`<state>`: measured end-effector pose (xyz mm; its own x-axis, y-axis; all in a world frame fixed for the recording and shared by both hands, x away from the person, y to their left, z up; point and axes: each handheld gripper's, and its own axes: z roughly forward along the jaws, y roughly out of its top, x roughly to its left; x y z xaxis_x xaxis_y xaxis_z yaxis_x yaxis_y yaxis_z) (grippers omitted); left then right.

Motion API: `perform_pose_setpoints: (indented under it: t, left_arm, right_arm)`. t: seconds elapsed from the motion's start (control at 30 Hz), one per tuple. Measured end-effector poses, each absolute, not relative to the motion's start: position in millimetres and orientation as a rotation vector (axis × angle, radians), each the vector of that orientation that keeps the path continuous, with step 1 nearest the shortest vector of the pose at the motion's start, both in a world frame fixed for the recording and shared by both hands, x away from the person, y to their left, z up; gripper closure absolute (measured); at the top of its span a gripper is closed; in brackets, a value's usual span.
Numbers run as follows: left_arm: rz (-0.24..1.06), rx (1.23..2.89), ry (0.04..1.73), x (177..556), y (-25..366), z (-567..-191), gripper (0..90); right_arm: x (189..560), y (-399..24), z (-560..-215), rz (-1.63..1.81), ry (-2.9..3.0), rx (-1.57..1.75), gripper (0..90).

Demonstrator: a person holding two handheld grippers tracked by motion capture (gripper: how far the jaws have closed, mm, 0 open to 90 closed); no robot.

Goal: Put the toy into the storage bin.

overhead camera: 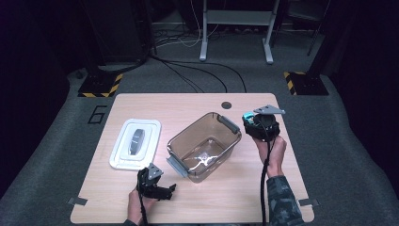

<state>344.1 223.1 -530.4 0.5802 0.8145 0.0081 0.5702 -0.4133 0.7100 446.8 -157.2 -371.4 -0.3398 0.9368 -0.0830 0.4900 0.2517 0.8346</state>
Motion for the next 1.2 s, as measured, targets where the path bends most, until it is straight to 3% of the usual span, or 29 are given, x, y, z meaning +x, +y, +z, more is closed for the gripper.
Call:
perform_pose_setpoints:
  t: [1.2]
  left_arm:
    - [0.467, 2.137, 1.098, 344.1, 223.1, -530.4, 0.5]
  right_arm:
    - [453.2, -96.6, -371.4, 1.005, 2.118, 1.157, 52.6]
